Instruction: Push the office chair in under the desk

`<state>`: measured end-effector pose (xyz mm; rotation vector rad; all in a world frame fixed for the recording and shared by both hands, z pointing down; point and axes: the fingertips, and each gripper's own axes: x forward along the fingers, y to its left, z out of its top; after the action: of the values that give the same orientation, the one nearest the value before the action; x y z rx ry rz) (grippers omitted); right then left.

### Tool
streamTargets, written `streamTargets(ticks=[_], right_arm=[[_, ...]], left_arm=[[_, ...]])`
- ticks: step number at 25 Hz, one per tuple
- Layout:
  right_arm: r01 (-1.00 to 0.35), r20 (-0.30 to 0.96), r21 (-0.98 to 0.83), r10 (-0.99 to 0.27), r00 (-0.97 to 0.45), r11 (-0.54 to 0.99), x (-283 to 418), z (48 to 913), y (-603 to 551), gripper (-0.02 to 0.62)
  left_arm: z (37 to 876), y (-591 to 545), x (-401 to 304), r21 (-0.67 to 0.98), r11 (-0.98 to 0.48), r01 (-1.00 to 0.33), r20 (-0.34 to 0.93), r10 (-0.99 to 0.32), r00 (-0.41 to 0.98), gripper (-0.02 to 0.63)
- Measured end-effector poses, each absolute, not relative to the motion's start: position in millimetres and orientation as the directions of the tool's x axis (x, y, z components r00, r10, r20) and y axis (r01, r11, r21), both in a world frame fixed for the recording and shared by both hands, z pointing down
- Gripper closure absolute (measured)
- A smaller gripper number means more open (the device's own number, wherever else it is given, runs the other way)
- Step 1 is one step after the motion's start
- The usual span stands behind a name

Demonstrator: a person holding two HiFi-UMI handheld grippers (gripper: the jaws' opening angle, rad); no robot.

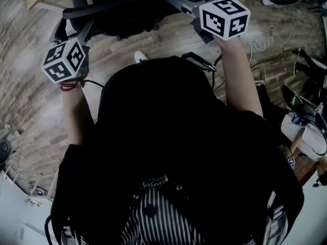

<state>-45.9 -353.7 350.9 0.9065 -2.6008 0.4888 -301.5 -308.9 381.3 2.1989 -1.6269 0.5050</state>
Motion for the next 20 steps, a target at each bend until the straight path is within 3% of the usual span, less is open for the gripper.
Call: streamTargets(ticks=[7,20], right_arm=[[-0.705,0.476,-0.126,-0.581,-0.660,0.698,-60,370,-373,0.284],[-0.729,0.508,-0.193,-0.568,-0.647,0.657,-69,376,-394,0.305]], left_arm=[[384,-339,-303,0.014,-0.346,-0.938,0.486,-0.818,0.309,0.160],[387,-355,-305,-0.008,-0.349,-0.937,0.486,-0.821,0.301,0.178]])
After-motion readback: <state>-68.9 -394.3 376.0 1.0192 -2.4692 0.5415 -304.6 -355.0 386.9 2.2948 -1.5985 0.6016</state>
